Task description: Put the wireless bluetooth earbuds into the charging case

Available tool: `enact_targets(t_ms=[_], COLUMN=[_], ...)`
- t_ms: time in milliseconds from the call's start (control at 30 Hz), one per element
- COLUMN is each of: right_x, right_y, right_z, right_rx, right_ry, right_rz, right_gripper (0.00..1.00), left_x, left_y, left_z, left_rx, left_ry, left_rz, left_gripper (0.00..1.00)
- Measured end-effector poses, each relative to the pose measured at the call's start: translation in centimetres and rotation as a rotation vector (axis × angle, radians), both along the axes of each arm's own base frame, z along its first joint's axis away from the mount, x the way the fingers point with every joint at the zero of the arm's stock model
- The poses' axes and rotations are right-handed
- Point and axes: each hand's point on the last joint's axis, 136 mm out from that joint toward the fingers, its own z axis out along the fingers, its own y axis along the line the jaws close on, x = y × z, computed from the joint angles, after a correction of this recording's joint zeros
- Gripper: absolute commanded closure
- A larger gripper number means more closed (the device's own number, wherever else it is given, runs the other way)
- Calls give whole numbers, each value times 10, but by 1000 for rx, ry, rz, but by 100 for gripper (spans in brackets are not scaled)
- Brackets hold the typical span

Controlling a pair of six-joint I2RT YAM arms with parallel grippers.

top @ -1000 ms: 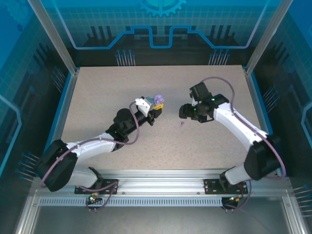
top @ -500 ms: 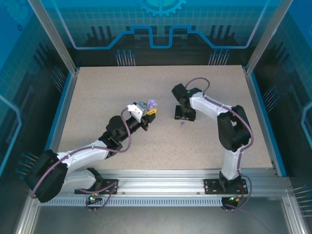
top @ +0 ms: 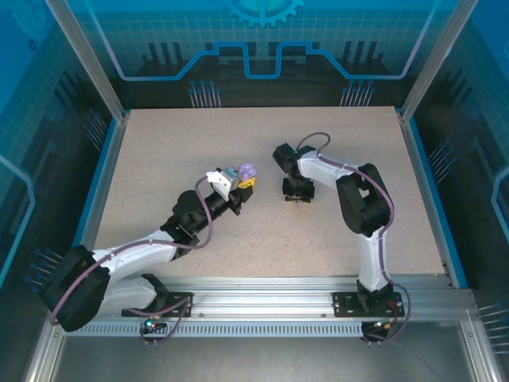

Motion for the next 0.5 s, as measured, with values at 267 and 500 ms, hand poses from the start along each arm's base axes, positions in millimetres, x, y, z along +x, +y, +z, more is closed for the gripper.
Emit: enact_targets(t_ms=[267, 500], right_x=[1, 1], right_y=[4, 4], right_z=[-1, -1], right_rx=[22, 40], right_ry=[-2, -5], right_rz=[4, 20], right_gripper=[79, 72], left_x=[0, 0], left_y=[0, 0], left_z=[0, -1], left_rx=[0, 1], left_ry=[0, 2], left_rz=[0, 0], left_gripper=[100, 100])
